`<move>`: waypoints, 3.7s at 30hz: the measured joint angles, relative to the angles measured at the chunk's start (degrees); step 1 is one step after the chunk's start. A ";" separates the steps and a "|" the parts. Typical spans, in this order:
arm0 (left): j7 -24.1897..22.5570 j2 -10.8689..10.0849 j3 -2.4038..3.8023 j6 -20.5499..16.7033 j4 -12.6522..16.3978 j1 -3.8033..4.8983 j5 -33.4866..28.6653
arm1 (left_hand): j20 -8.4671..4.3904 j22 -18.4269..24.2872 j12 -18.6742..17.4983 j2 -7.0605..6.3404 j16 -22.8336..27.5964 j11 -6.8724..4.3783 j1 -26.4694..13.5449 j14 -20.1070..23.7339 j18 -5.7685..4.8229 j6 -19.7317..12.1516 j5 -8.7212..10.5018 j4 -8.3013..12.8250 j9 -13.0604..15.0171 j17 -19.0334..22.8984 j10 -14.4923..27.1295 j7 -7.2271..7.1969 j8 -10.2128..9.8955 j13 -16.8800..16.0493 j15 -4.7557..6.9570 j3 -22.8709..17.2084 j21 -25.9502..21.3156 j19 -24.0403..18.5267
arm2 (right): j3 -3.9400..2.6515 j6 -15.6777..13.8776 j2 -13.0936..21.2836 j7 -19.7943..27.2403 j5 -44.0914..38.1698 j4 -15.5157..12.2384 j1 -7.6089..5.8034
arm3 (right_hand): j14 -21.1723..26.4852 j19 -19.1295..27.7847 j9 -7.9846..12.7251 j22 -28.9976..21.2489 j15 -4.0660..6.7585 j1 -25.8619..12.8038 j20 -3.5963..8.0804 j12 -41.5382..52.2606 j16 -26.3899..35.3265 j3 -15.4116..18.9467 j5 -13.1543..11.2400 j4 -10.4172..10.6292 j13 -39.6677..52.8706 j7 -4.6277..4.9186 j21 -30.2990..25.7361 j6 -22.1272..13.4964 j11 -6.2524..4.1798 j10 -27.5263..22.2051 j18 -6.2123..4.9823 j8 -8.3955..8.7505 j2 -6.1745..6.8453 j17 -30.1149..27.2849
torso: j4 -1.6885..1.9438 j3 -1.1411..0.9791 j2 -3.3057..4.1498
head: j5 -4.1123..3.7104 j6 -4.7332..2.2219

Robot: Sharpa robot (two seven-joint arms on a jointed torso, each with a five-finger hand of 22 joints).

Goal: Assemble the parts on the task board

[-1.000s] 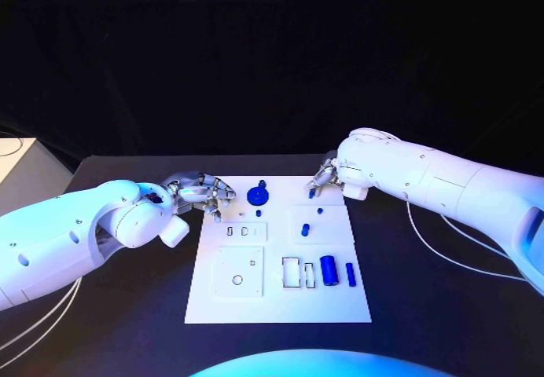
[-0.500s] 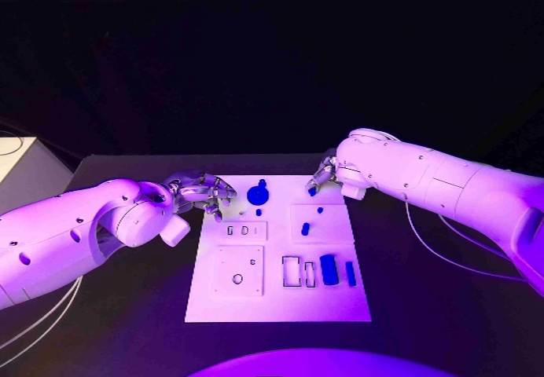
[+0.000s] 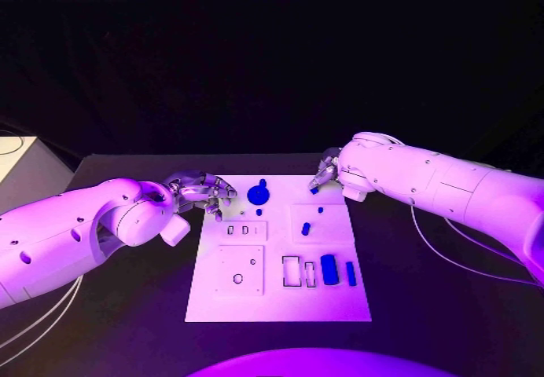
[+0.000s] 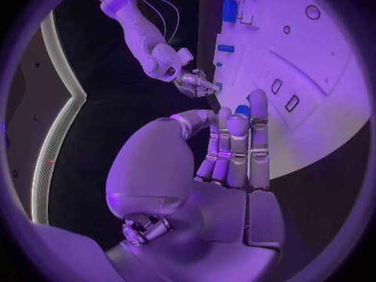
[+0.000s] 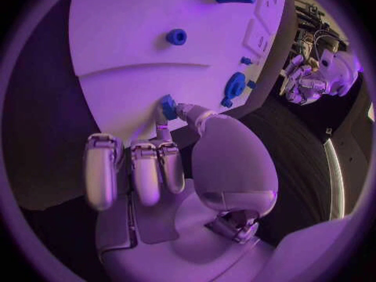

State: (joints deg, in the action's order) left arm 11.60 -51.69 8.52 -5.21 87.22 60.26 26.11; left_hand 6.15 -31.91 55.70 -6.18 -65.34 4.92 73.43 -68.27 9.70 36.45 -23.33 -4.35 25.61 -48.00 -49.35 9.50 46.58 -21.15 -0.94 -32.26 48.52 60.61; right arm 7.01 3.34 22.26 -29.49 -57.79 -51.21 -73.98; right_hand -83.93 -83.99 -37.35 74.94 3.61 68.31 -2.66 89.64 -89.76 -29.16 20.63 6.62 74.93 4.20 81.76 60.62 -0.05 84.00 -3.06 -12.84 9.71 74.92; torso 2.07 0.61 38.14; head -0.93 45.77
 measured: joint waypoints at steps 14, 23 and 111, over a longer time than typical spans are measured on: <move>-0.03 -0.41 0.00 0.05 0.09 -0.01 0.02 | 0.00 0.05 0.00 -0.22 0.00 0.00 0.22 0.00 -0.01 0.00 0.00 0.00 0.00 0.08 0.00 0.00 0.00 0.06 0.00 0.00 0.00 0.00 | 0.05 -16.44 9.30 8.73 -3.36 -16.82 1.18 | 0.01 0.10 -1.01 -0.01 0.00 0.95 0.10 0.00 0.00 0.55 0.24 -0.55 -0.01 -0.27 0.91 0.09 -0.20 0.02 0.00 -0.69 -0.05 -0.01 | -0.19 -0.09 -0.03 | 0.51 0.03; -0.13 -0.50 0.00 0.05 0.06 -0.05 0.02 | 0.00 0.05 0.00 0.02 0.00 0.00 0.46 0.00 -0.01 0.00 0.00 0.00 -0.05 0.07 0.00 0.00 0.00 0.06 0.00 0.00 0.00 0.00 | 0.07 -30.10 14.67 16.31 -8.32 -26.93 3.97 | 0.01 0.10 -1.03 -0.02 0.00 1.31 0.10 0.00 0.00 0.78 -1.13 -0.79 -0.02 -0.28 1.56 0.12 -0.30 0.13 0.58 -0.69 0.31 -0.01 | -0.45 -0.16 -0.27 | 0.94 -0.18; -0.88 -0.83 0.01 -0.89 0.43 -0.84 0.09 | 0.00 0.03 0.00 0.24 0.00 0.21 1.14 0.20 -0.01 0.00 0.00 0.16 -0.24 0.31 0.20 0.00 0.00 0.28 -0.20 0.16 0.00 0.00 | 0.20 -46.24 1.64 12.64 -40.42 -26.81 18.25 | 0.01 0.09 1.94 -0.03 0.40 -0.08 0.50 0.00 0.00 -4.03 -8.47 -6.02 0.02 -0.23 1.55 2.15 -0.49 -0.10 0.50 1.86 0.87 0.01 | -1.05 -0.16 -0.85 | 4.61 1.84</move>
State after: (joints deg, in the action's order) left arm 10.73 -52.52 8.53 -6.10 87.65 59.42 26.20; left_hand 6.15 -31.88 55.70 -5.94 -65.34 5.13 74.57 -68.07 9.69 36.45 -23.33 -4.19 25.37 -47.69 -49.15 9.50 46.58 -20.86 -1.14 -32.10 48.52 60.60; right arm 7.21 -42.90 23.90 -16.85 -98.22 -78.02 -55.73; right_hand -83.91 -83.90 -35.41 74.91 4.01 68.23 -2.16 89.63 -89.76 -33.19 12.16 0.60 74.95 3.96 83.31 62.78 -0.53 83.90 -2.56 -10.98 10.58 74.93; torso 1.01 0.44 37.29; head 3.69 47.61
